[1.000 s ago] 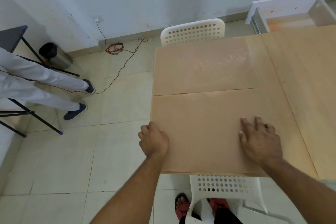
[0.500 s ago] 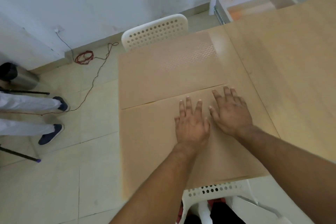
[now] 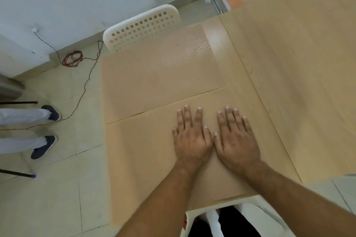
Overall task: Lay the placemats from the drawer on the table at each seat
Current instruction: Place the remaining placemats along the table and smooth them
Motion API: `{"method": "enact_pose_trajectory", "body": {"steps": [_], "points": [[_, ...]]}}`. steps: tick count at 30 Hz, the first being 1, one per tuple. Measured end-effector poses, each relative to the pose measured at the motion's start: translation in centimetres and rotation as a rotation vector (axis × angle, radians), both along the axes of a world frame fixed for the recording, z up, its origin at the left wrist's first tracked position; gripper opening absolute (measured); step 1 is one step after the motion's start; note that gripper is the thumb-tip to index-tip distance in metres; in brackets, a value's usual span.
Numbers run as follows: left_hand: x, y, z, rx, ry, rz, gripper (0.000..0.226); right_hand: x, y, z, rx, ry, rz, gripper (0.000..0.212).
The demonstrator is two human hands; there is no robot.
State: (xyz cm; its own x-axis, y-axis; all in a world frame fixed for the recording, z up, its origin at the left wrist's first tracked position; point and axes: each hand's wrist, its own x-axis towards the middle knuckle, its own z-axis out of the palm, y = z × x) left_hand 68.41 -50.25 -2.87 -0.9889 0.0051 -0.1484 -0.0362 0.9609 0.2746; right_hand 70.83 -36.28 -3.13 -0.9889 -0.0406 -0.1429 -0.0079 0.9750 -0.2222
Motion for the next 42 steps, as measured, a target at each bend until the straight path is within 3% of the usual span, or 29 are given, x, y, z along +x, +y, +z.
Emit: {"method": "enact_pose_trajectory", "body": {"steps": [5, 10, 15, 20, 26, 31, 36, 42], "points": [[0.3, 0.1, 0.0, -0.004, 0.019, 0.008, 0.065, 7.0, 0.0, 0.1, 0.027, -0.036, 0.016, 0.071], [1.3, 0.0, 0.4, 0.041, 0.006, 0.001, 0.059, 7.3, 0.1, 0.1, 0.038, -0.035, 0.027, 0.070], [9.9, -2.4, 0.8, 0.008, -0.103, -0.127, 0.066, 7.4, 0.1, 0.2, 0.025, -0.010, 0.016, 0.070], [13.6, -10.5, 1.4, -0.063, -0.151, 0.070, 0.076, 7.6, -0.1, 0.3, 0.016, 0.006, 0.004, 0.071], [13.3, -13.9, 1.0, -0.058, -0.125, 0.118, 0.082, 7.4, -1.8, 0.9, 0.017, -0.009, 0.026, 0.073], [13.4, -14.2, 0.6, -0.009, -0.074, 0.138, 0.076, 5.7, -9.8, 1.5, -0.044, -0.016, 0.301, 0.072], [13.4, -15.5, 0.7, 0.072, -0.062, 0.159, 0.066, 3.9, -14.0, 0.6, 0.003, -0.081, 0.298, 0.069], [12.6, -24.2, 0.6, -0.054, -0.021, 0.278, 0.062, 4.2, -14.0, 0.7, 0.033, -0.079, 0.286, 0.071]]}}
